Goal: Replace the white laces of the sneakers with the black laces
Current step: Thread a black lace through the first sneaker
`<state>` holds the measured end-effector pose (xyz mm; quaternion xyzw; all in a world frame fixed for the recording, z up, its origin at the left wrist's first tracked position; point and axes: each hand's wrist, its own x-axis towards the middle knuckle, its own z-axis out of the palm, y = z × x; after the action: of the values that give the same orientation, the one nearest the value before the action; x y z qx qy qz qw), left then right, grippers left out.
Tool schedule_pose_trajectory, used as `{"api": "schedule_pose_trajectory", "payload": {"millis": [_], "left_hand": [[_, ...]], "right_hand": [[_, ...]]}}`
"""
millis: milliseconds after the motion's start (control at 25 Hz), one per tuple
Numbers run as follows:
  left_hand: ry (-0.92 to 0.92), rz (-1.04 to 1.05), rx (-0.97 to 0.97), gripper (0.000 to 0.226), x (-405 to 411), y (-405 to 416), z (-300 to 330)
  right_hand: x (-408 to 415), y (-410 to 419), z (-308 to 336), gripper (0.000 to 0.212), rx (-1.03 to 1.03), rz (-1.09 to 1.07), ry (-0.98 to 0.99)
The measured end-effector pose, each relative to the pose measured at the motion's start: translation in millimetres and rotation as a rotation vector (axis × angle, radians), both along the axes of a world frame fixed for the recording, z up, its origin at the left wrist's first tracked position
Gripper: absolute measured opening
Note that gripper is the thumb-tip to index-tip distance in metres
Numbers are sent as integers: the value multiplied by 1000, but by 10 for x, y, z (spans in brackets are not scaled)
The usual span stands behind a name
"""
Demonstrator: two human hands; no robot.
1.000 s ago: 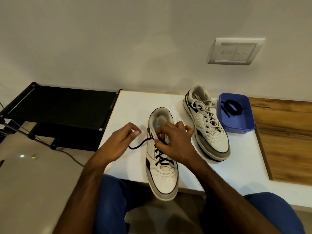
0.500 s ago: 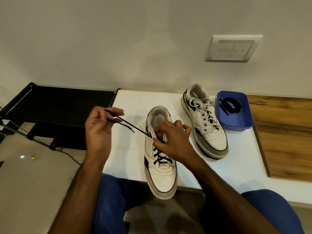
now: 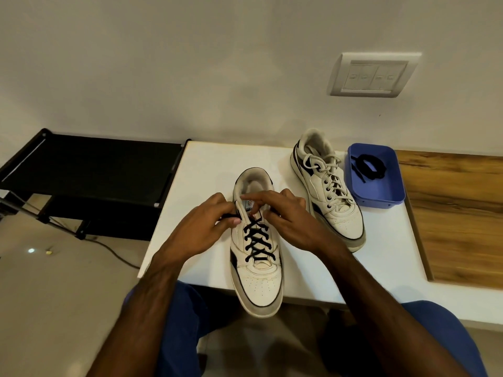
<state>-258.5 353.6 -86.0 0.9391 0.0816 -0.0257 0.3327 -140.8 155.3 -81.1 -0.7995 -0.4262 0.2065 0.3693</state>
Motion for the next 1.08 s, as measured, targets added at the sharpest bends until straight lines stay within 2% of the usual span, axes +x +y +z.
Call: {"api": "schedule_pose_trajectory", "payload": {"millis": [80,200,280,320,360,480,520,680,800,960,1080], "left_hand": [[-65,49,-123,29,-17,16,-8],[-203,178,-387,11,-62,38,63],[-276,259,-553,19,-109,61,128],[-286,289,-565,20,-133,75,152],[-268,314,-510,19,-152,98,160],[-146,318,-102,14,-222,237,126],[-128,313,-34,11,-249,299,134],[-204,412,14,19,-401,533,155],[-339,570,-298,17,-473,519,307],[-480,541,-781,25,-246,229,627],[-475,432,-1130,33,26,-146,751]], "right_hand": [[-1,15,7,57,-35,28,-43],[6,56,-6,52,-88,17,-98],[-10,67,-20,51,-99,12,-129],[-12,64,-33,50,-92,13,-129],[-6,51,-48,47,-74,13,-109],[58,-25,-96,39,35,-1,14],[79,-53,-103,38,62,-1,47],[80,-99,-104,43,121,14,89],[63,-84,-54,43,168,-31,41],[-58,23,179,26,347,-124,-38],[-303,136,431,16,417,-68,134]]}}
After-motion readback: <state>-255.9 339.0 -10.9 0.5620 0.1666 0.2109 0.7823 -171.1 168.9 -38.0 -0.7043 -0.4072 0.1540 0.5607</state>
